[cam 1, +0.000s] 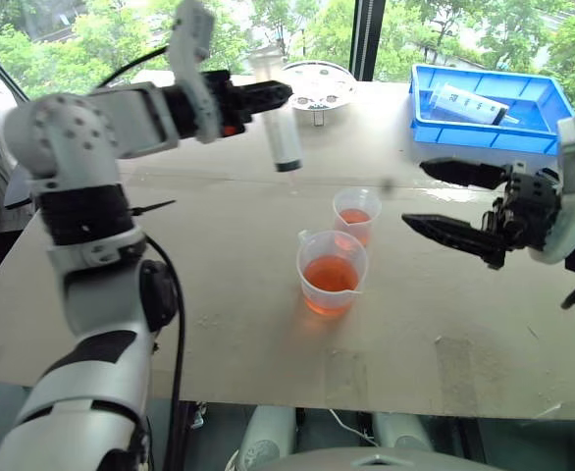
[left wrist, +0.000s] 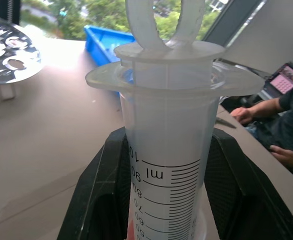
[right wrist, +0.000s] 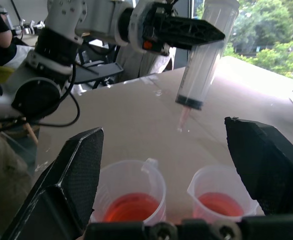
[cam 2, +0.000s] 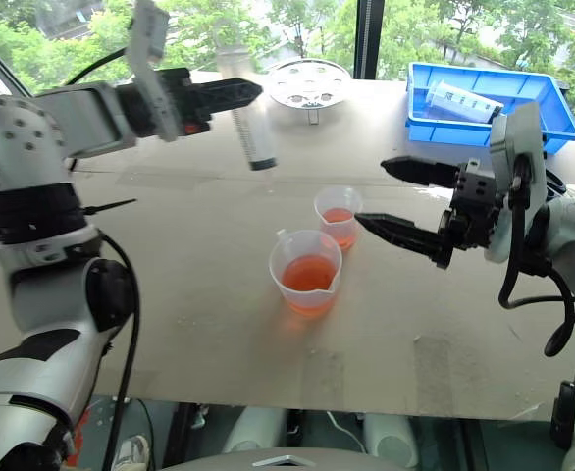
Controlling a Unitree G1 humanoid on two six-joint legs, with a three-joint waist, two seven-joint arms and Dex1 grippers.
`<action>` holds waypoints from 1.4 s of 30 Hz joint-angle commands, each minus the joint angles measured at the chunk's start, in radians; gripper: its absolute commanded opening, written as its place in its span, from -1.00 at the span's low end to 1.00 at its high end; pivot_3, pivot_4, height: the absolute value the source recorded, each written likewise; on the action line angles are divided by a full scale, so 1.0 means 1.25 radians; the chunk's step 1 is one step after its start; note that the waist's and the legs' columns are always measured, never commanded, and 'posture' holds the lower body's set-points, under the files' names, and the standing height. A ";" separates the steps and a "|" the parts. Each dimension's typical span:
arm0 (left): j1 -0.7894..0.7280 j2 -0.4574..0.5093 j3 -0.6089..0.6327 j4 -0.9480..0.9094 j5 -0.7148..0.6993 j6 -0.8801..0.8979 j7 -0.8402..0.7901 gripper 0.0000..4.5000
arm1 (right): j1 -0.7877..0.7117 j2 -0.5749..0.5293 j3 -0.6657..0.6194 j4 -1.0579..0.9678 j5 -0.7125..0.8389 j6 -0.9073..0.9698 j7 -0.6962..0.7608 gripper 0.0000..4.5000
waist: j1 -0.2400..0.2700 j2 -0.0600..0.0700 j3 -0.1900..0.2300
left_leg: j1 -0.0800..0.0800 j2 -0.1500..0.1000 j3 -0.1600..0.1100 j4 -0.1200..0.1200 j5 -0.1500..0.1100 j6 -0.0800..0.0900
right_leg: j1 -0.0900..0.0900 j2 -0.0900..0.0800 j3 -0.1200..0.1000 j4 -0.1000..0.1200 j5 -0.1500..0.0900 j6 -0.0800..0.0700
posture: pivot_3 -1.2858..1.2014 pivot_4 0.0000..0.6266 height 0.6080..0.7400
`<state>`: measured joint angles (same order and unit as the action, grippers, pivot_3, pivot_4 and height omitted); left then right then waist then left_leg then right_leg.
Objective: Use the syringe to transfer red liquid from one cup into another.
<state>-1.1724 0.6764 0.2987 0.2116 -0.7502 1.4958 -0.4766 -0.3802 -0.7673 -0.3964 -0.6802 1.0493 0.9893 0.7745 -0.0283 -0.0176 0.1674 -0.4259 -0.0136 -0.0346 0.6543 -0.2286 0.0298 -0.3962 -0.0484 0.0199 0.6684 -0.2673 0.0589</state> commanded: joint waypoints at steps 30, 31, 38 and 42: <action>0.387 0.137 0.087 -0.017 -0.020 0.095 0.068 0.95 | 0.508 -0.034 0.004 -0.138 -0.205 -0.390 0.129 0.89 | 0.004 -0.007 -0.002 | 0.010 0.002 0.002 -0.001 0.000 -0.001 | 0.008 -0.006 0.005 0.002 0.000 0.000 | 0.03 -0.52 1.00; 0.409 0.133 0.101 -0.069 -0.034 0.095 0.070 0.95 | 0.506 -0.028 0.004 -0.120 -0.208 -0.406 0.141 0.89 | 0.005 -0.008 -0.002 | 0.010 0.002 0.002 -0.001 0.000 -0.001 | 0.007 -0.006 0.005 0.002 0.000 0.000 | 0.03 -0.52 1.00; 0.812 0.064 0.291 -0.630 -0.068 -0.205 -0.062 0.95 | 0.532 -0.016 0.014 0.047 -0.314 -0.513 0.203 0.89 | 0.027 -0.008 -0.003 | 0.008 0.000 0.002 -0.004 0.002 -0.005 | 0.008 -0.011 0.006 -0.006 0.000 -0.001 | 0.03 -0.52 1.00; 1.040 0.047 0.310 -0.755 -0.029 -0.390 -0.188 0.95 | 0.549 -0.028 -0.024 0.143 -0.331 -0.570 0.268 0.89 | 0.035 -0.007 -0.003 | 0.009 0.000 0.003 -0.005 0.000 -0.002 | 0.008 -0.012 0.006 -0.006 -0.001 -0.004 | 0.03 -0.52 1.00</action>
<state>0.0900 0.7343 0.6479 -0.6737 -0.8051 1.1015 -0.6542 0.2960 -0.7907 -0.3741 -0.5197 0.6376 0.3219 1.0706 0.0160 -0.0257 0.1637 -0.4150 -0.0128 -0.0315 0.6477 -0.2290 0.0279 -0.3860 -0.0629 0.0271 0.6602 -0.2693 0.0528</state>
